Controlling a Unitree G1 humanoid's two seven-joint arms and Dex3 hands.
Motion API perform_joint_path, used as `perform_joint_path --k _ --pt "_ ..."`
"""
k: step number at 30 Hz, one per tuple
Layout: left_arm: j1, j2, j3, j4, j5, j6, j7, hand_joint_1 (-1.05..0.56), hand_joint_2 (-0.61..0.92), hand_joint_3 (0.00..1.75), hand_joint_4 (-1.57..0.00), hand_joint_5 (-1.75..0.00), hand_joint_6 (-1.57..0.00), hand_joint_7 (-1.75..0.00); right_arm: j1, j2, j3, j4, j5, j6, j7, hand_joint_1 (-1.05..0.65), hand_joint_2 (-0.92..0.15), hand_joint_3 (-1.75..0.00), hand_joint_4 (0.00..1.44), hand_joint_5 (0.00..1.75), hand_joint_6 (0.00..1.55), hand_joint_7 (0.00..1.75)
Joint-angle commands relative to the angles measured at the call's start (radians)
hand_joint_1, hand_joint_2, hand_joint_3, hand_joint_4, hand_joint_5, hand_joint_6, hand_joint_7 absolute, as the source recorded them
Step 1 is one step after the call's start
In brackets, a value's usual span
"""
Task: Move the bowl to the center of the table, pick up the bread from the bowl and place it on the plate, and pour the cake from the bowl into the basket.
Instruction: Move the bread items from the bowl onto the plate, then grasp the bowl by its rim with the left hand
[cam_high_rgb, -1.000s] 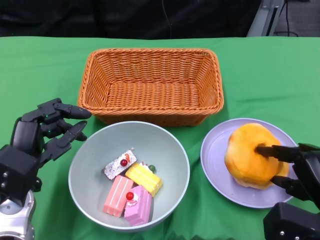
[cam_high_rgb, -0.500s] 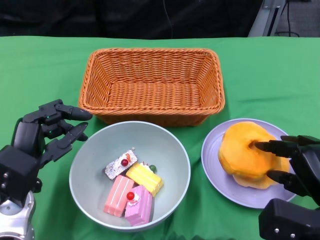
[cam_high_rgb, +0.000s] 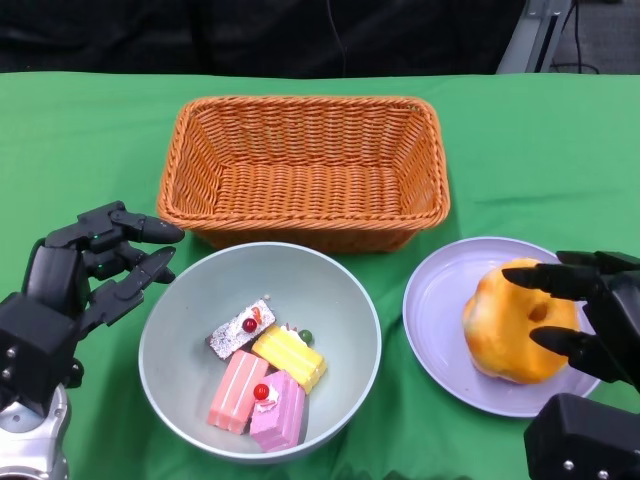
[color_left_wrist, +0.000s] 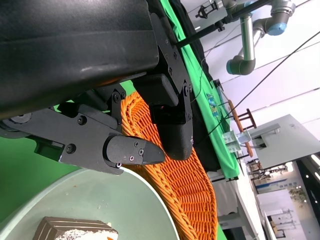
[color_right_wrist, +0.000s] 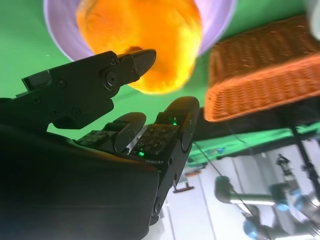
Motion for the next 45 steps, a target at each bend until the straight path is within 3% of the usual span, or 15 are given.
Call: perform_joint_path --k 1,6,13,24,26,28,29,34,35,37,39,45 --pt "0.012 0.012 -0.002 -0.004 -0.002 0.001 -0.011 -0.25 0.92 0.26 -0.88 -1.19 -0.87 -0.80 0.030 0.010 -0.023 -0.075 0.036 -0.016 0.020 -0.27 -0.83 0.00 0.69 0.12 0.85 0.01" --pt "0.009 0.011 -0.004 -0.003 0.001 0.000 -0.014 -0.25 0.92 0.28 -0.88 -1.19 -0.86 -0.80 0.046 0.040 -0.039 -0.116 0.110 -0.067 0.027 -0.25 -0.82 0.00 0.75 0.14 0.86 0.01" --pt "0.008 0.008 -0.004 0.000 0.004 -0.009 -0.009 -0.24 0.92 0.26 -0.89 -1.20 -0.87 -0.81 0.024 0.100 -0.053 -0.032 0.203 -0.185 -0.013 -0.14 -0.80 0.00 0.79 0.16 0.87 0.01" --pt "0.014 0.008 -0.006 -0.007 -0.008 -0.019 -0.029 -0.23 0.92 0.27 -0.88 -1.20 -0.85 -0.82 0.021 0.178 -0.077 0.040 0.365 -0.320 0.009 -0.18 -0.85 -0.02 0.79 0.21 0.84 0.00" --pt "0.016 0.009 -0.006 -0.008 -0.007 -0.019 -0.029 -0.24 0.92 0.27 -0.87 -1.20 -0.85 -0.82 0.020 0.193 -0.078 0.060 0.472 -0.359 0.057 -0.16 -0.87 -0.02 0.70 0.37 0.83 0.00" --pt "0.016 0.011 -0.006 -0.010 -0.007 -0.018 -0.029 -0.25 0.92 0.26 -0.87 -1.20 -0.85 -0.82 0.007 0.202 -0.082 0.102 0.569 -0.415 0.105 -0.16 -0.90 -0.02 0.52 0.78 0.83 0.00" --pt "0.016 0.012 -0.006 -0.010 -0.009 -0.018 -0.032 -0.25 0.92 0.26 -0.87 -1.20 -0.85 -0.82 -0.002 0.210 -0.084 0.124 0.623 -0.440 0.134 -0.16 -0.91 -0.02 0.48 0.87 0.83 0.01" --pt "0.020 0.018 -0.006 -0.015 -0.007 -0.021 -0.034 -0.24 0.92 0.26 -0.88 -1.20 -0.85 -0.82 -0.042 0.257 -0.107 0.222 0.783 -0.518 0.229 -0.21 -0.90 -0.10 0.51 1.20 0.91 0.08" --pt "0.021 0.019 -0.006 -0.015 -0.007 -0.022 -0.034 -0.23 0.92 0.25 -0.88 -1.20 -0.86 -0.82 -0.048 0.268 -0.113 0.237 0.792 -0.522 0.235 -0.22 -0.79 -0.33 0.51 1.34 0.86 0.29" --pt "0.024 0.020 -0.006 -0.017 -0.010 -0.020 -0.041 -0.22 0.92 0.24 -0.88 -1.19 -0.87 -0.81 -0.062 0.288 -0.124 0.269 0.819 -0.525 0.253 -0.23 -0.49 -0.89 0.50 1.46 0.61 0.92" --pt "0.027 0.021 -0.008 -0.020 -0.006 -0.022 -0.040 -0.22 0.92 0.23 -0.88 -1.19 -0.87 -0.81 -0.070 0.301 -0.132 0.289 0.840 -0.526 0.273 -0.23 -0.42 -1.01 0.50 1.50 0.55 1.11" --pt "0.037 0.013 -0.014 -0.029 -0.013 -0.037 -0.059 -0.25 0.92 0.20 -0.89 -1.15 -0.89 -0.78 -0.098 0.334 -0.157 0.372 0.895 -0.561 0.349 -0.16 -0.39 -1.10 0.48 1.62 0.51 1.31"
